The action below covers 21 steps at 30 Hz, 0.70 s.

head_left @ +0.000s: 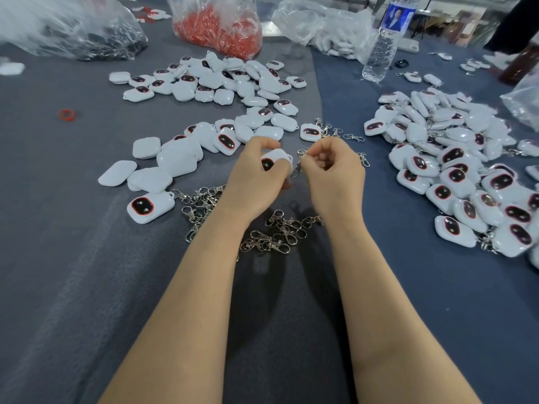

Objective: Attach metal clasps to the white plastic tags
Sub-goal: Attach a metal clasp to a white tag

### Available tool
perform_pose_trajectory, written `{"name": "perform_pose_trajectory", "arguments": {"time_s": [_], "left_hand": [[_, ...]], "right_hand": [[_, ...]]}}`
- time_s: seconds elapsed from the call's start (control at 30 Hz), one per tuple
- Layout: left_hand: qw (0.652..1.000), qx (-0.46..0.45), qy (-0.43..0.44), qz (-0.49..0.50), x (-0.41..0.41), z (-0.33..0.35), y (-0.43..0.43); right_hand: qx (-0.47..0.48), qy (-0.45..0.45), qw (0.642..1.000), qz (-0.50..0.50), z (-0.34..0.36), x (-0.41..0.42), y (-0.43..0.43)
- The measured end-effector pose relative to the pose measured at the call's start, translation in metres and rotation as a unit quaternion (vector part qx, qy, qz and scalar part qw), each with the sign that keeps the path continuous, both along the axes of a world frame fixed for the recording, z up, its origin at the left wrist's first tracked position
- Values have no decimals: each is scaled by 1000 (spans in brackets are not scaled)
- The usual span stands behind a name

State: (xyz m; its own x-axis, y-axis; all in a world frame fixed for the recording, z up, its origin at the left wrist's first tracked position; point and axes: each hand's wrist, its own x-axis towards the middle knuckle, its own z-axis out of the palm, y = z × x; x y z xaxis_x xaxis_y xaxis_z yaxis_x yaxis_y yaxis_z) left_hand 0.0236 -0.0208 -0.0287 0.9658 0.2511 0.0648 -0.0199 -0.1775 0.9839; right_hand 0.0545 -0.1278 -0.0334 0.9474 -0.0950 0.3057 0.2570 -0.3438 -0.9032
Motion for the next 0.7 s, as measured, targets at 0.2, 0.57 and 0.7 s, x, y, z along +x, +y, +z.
{"name": "perform_pose_trajectory", "arguments": {"time_s": [0.2,0.57,0.7], "left_hand": [[1000,-28,6,-12,0,0,-1],[999,45,-3,30,3,-3,-1],[997,64,2,32,2,-3,0]], "right_hand": [[-6,-1,1000,14,0,-1,2],[-34,-8,999,30,-2,-3,6],[-66,-13,997,43,-3,-4,7]]}}
